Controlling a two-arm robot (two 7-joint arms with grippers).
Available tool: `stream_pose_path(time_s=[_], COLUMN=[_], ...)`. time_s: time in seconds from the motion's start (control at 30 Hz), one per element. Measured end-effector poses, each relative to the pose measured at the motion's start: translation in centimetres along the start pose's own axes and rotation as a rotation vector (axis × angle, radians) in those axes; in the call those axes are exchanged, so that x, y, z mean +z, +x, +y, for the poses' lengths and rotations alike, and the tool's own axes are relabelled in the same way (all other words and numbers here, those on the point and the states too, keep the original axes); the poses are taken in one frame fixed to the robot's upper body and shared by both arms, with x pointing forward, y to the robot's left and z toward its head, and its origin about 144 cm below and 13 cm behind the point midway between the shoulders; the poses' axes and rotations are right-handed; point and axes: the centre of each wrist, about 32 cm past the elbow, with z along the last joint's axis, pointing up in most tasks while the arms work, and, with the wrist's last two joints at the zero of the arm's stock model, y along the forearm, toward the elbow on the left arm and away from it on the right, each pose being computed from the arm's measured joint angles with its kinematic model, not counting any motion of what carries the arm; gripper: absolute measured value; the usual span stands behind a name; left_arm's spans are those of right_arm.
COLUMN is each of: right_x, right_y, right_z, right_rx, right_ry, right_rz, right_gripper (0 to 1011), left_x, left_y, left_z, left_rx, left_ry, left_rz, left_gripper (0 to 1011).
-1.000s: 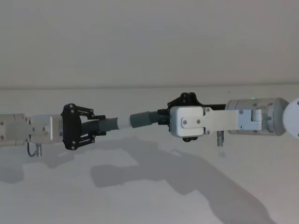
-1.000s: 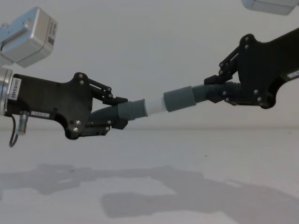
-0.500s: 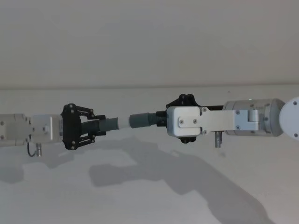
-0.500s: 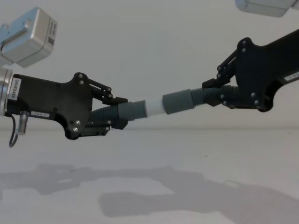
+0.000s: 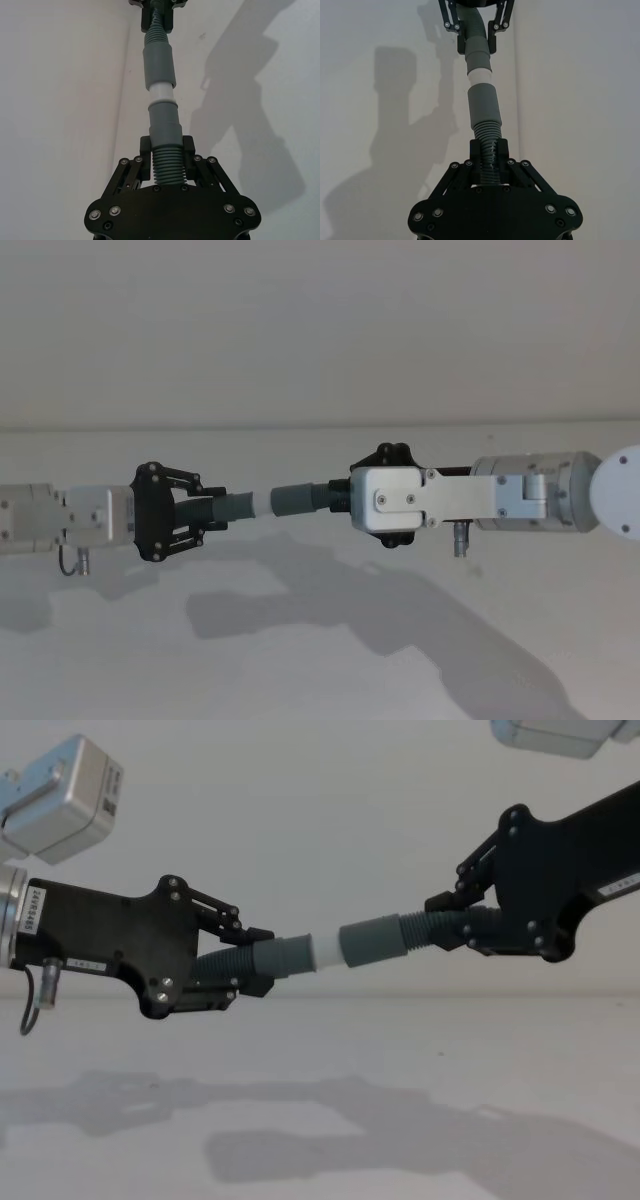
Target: Use both hands to pick up one end of the pipe from the table, align the ends, and insert them.
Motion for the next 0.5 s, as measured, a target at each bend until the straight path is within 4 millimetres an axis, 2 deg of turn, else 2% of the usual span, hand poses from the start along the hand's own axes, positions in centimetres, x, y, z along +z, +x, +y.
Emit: stream_pose_path(time_s=[0.5], right_x=[0.08], right_y=[0.08], right_z=[0.25], right_rx=[-0.001], right_ry=[0.006], right_rz=[0.002], right_gripper=[172], left_x=[0.0], left_y=[0.0], left_z=[0.01], left_rx=[0.0], left_ry=[0.0], left_rz=[0.0], left_gripper=[332])
